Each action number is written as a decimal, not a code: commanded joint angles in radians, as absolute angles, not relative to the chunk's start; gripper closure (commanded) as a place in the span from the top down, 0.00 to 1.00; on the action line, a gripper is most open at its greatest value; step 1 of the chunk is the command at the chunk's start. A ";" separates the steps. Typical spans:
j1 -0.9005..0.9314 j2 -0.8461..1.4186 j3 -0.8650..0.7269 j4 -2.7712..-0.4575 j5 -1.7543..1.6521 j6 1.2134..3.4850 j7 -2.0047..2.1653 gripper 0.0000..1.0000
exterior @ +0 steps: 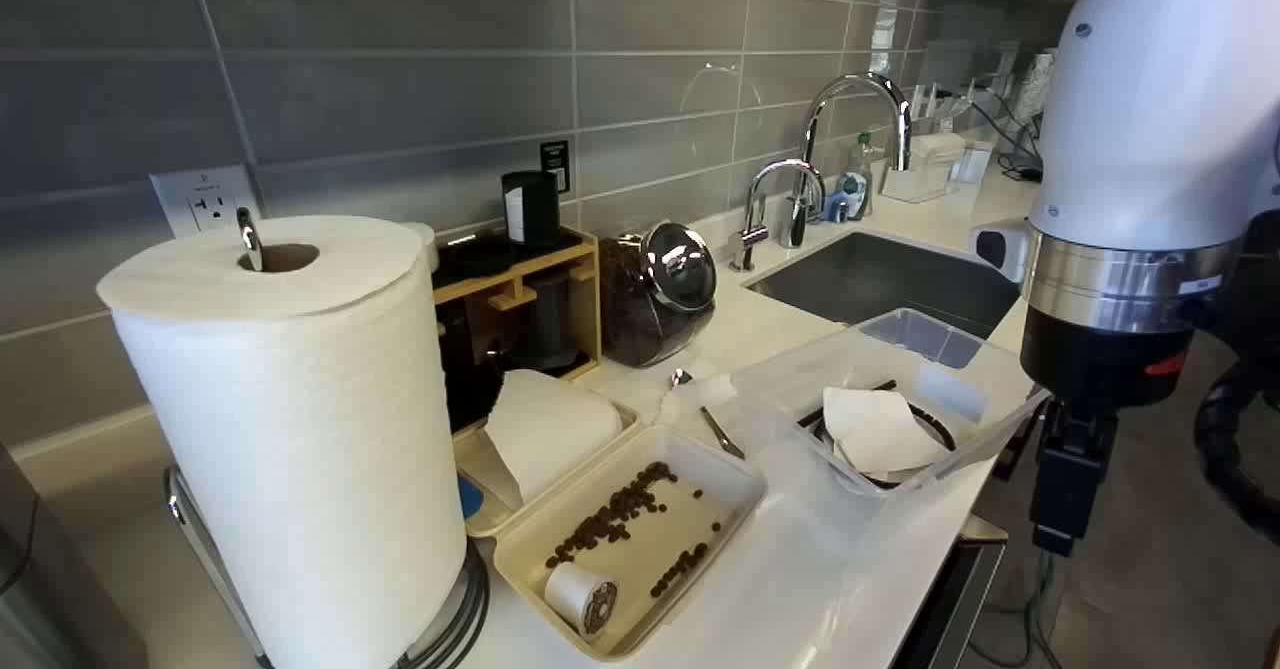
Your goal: Move the K-cup to the top segment of the take-away food container
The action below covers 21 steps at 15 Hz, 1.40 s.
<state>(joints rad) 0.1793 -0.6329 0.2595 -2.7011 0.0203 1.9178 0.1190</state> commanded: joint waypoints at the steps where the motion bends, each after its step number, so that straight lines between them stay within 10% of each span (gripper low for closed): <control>1: 0.193 -0.631 0.247 -2.699 0.013 1.915 0.126 1.00; 21: 0.419 -0.343 0.323 -2.490 -0.002 2.356 -0.203 1.00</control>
<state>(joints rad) 0.4105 -0.4893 0.3434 -2.5770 0.0340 2.2673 -0.0901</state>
